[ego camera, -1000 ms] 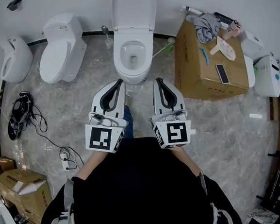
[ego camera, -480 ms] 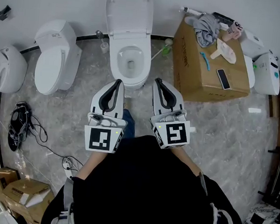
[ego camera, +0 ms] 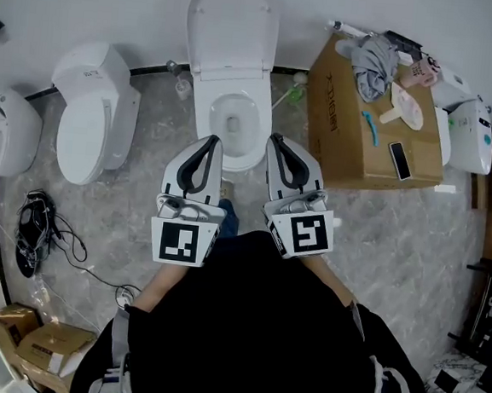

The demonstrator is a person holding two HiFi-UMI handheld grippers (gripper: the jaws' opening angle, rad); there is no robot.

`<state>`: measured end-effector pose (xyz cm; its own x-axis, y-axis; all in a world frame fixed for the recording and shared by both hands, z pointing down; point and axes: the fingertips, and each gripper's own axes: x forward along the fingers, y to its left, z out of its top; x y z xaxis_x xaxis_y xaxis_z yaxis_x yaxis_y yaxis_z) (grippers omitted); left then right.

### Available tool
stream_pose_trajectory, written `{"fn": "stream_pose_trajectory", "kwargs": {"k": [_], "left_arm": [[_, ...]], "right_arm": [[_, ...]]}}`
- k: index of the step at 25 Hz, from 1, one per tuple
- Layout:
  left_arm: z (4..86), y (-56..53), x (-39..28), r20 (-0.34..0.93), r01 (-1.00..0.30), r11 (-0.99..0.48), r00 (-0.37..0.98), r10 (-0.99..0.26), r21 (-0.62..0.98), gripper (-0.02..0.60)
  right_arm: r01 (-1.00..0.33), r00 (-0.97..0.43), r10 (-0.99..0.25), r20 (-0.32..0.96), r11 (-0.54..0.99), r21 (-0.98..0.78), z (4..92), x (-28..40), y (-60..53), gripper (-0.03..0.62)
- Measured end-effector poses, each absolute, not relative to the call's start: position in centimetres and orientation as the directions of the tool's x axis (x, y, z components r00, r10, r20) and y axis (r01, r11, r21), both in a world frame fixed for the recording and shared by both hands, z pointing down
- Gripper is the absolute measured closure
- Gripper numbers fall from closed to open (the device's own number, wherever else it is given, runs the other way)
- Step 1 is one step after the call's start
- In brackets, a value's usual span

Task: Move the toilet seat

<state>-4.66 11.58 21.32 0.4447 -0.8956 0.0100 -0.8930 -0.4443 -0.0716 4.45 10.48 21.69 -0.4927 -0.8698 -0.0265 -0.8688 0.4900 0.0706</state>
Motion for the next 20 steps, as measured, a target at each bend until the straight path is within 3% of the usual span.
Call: {"fn": "stream_pose_trajectory", "kwargs": {"k": [20], "left_arm": [[22.2,-2.3,-6.6,0.046,-0.847,-0.527,0.525,-0.85,-0.071,0.574]], "right_arm": [[-0.896,-0.438,-0.899,0.017,0.438,0.071,22.3,2.5,-2.9,0.572]]}}
